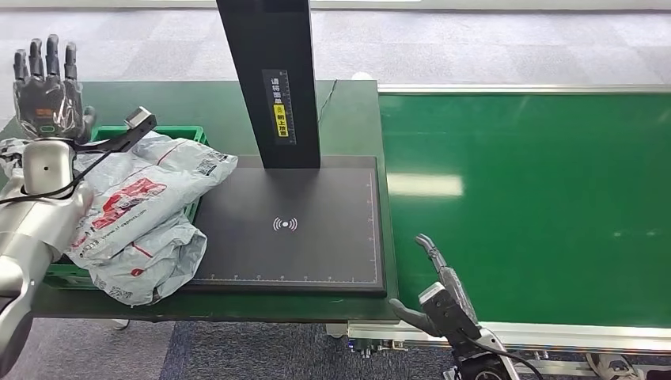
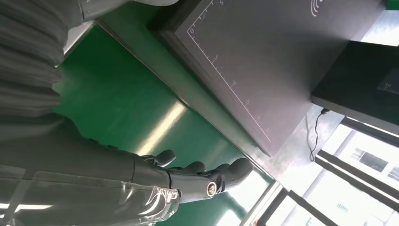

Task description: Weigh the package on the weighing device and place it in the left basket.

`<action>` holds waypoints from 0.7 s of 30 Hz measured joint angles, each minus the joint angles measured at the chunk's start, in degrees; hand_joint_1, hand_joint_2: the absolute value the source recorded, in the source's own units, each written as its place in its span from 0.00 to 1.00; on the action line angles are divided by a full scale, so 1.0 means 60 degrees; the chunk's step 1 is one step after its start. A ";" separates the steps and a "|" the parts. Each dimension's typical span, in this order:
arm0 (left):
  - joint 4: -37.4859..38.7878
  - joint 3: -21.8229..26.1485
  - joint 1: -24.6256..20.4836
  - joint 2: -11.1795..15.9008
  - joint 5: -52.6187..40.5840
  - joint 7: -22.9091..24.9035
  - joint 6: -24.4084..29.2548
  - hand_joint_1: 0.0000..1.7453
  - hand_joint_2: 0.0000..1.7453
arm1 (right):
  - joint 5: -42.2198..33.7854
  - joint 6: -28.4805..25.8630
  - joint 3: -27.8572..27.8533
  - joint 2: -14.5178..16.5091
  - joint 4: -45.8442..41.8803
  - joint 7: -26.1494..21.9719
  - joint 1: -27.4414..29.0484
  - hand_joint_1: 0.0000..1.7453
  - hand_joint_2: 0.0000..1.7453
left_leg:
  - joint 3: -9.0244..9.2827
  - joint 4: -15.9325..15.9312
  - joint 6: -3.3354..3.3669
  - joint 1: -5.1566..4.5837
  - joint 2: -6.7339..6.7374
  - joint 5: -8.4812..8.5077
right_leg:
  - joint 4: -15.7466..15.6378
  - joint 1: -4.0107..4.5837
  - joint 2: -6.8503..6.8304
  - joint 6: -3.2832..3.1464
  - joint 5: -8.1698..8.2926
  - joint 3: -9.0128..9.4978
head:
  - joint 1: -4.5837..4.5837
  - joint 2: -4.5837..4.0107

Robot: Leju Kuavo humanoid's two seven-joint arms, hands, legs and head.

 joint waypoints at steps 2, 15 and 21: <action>-0.0633 0.0543 0.0210 -0.0087 0.0482 -0.0917 0.0093 0.00 1.00 | -0.0115 -0.0100 0.0004 -0.0007 -0.0010 -0.0045 0.0038 0.00 1.00 | 0.0000 0.0000 0.0000 0.0000 0.0000 0.0000 | -0.0001 0.0000 0.0000 0.0000 0.0000 -0.0003 | 0.0000 0.0000; -0.6277 0.4754 0.2738 -0.2916 0.5899 -0.8035 0.0124 0.00 1.00 | -0.1073 -0.0661 -0.0002 0.0004 -0.0099 -0.0903 0.0155 0.00 1.00 | -0.0005 0.0001 0.0000 -0.0003 0.0014 -0.0009 | -0.0003 -0.0004 0.0015 0.0001 0.0000 -0.0013 | -0.0003 0.0000; -0.8882 0.2858 0.4426 -0.3233 0.9245 -0.6714 -0.0593 0.00 1.00 | -0.2071 -0.0892 -0.0212 0.0150 -0.0600 -0.1437 0.0383 0.00 1.00 | -0.0010 0.0001 0.0002 -0.0003 0.0006 -0.0015 | -0.0006 -0.0004 0.0011 0.0007 -0.0005 -0.0011 | -0.0001 0.0000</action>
